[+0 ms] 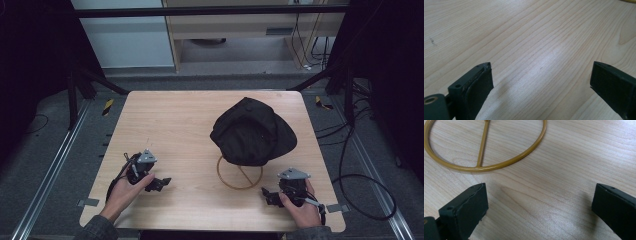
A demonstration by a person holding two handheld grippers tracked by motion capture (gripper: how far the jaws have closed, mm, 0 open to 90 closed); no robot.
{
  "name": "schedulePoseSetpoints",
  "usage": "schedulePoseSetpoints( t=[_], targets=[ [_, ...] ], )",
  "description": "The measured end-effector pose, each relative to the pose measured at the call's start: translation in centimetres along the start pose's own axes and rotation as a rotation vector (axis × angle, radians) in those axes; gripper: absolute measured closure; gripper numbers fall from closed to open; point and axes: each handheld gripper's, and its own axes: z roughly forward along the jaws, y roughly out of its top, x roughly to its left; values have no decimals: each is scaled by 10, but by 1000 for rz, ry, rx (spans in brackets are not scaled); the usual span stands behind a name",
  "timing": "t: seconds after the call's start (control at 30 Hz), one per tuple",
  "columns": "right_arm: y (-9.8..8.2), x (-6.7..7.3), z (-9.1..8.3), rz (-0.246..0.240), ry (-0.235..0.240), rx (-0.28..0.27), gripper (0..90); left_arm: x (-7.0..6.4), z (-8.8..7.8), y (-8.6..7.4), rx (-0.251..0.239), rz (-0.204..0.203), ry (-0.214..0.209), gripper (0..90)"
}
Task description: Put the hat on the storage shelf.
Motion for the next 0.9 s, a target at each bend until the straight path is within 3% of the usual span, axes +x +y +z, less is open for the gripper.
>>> schedulePoseSetpoints(
  t=[0.33, 0.4, 0.6, 0.9],
  targets=[
    [0, 0, 0, 0, 0, 0, 8, 6, 11, -17, 14, -23, 12, 37],
    [0, 0, 0, 0, 0, 0, 8, 6, 14, -22, 3, 2, 36, 14],
    [0, 0, 0, 0, 0, 0, 8, 6, 15, -31, -71, -8, 53, 0],
    [0, 0, 0, -1, -3, 0, 7, 6, 15, -31, -72, -16, 61, 0]
  ],
)
